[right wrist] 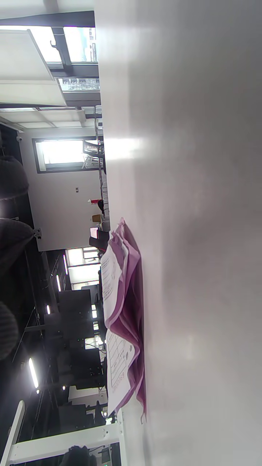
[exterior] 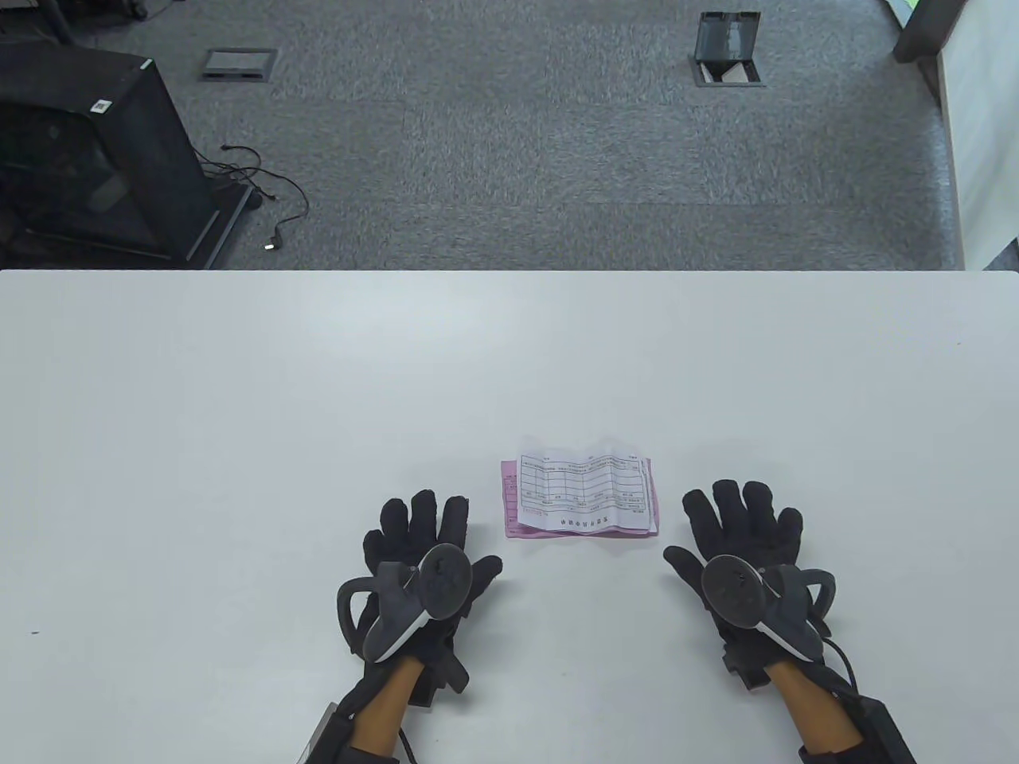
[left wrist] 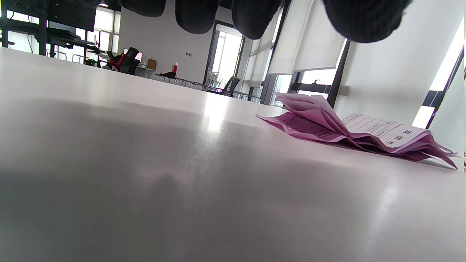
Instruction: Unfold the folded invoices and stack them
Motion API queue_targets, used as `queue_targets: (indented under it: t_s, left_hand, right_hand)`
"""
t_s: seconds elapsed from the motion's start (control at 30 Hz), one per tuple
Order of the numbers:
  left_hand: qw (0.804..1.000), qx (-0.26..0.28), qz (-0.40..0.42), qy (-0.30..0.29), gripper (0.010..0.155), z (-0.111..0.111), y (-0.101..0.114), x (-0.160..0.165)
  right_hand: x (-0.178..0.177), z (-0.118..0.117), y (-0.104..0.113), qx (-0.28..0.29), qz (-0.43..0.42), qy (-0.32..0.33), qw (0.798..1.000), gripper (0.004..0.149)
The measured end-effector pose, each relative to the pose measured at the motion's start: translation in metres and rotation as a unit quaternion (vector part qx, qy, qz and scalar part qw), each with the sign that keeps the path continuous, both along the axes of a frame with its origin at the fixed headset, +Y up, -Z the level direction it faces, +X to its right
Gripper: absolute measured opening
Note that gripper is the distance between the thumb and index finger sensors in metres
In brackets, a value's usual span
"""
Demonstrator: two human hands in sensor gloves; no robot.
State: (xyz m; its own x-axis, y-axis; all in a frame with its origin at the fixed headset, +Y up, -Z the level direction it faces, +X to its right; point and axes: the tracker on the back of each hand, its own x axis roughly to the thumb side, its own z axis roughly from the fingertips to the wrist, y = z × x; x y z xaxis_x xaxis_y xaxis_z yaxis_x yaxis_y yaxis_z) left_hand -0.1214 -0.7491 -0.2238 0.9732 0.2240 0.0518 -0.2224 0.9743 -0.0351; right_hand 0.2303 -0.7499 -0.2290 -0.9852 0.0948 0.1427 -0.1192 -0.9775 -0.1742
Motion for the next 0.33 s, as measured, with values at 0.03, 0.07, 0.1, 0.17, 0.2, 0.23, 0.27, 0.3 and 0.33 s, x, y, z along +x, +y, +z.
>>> queue_targets:
  t_s: [0.03, 0.07, 0.1, 0.17, 0.2, 0.23, 0.27, 0.3, 0.33]
  left_hand:
    - [1.000, -0.004, 0.005, -0.001, 0.083, -0.0004, -0.0011, 0.0006]
    - [1.000, -0.008, 0.005, -0.004, 0.083, -0.0005, -0.0015, 0.0010]
    - [1.000, -0.008, 0.003, -0.004, 0.083, -0.0002, -0.0012, 0.0014]
    - [1.000, -0.007, -0.003, -0.004, 0.083, -0.0002, -0.0012, 0.0016]
    - [1.000, -0.007, -0.004, -0.003, 0.083, -0.0002, -0.0011, 0.0017]
    - [1.000, -0.007, -0.003, -0.003, 0.083, -0.0002, -0.0008, 0.0017]
    - [1.000, -0.008, -0.003, -0.003, 0.083, -0.0002, -0.0008, 0.0016]
    - [1.000, -0.008, -0.002, -0.003, 0.083, -0.0003, -0.0010, 0.0017]
    - [1.000, -0.009, -0.002, -0.004, 0.082, -0.0002, -0.0011, 0.0018]
  right_hand:
    - [-0.0006, 0.0002, -0.0001, 0.000, 0.001, 0.000, 1.000, 0.072]
    - [-0.0012, 0.0003, -0.0003, 0.001, 0.002, -0.001, 1.000, 0.072]
    - [-0.0018, 0.0005, -0.0004, 0.001, 0.003, -0.001, 1.000, 0.072]
    - [-0.0028, 0.0007, -0.0012, -0.002, 0.005, 0.001, 1.000, 0.071]
    - [-0.0032, 0.0006, -0.0020, -0.005, 0.007, 0.000, 1.000, 0.071]
    - [-0.0032, 0.0005, -0.0026, -0.009, 0.009, 0.000, 1.000, 0.072]
    - [-0.0032, 0.0004, -0.0031, -0.010, 0.009, 0.000, 1.000, 0.072]
    - [-0.0029, 0.0003, -0.0037, -0.013, 0.010, -0.003, 1.000, 0.072]
    - [-0.0028, 0.0002, -0.0041, -0.015, 0.010, -0.004, 1.000, 0.072]
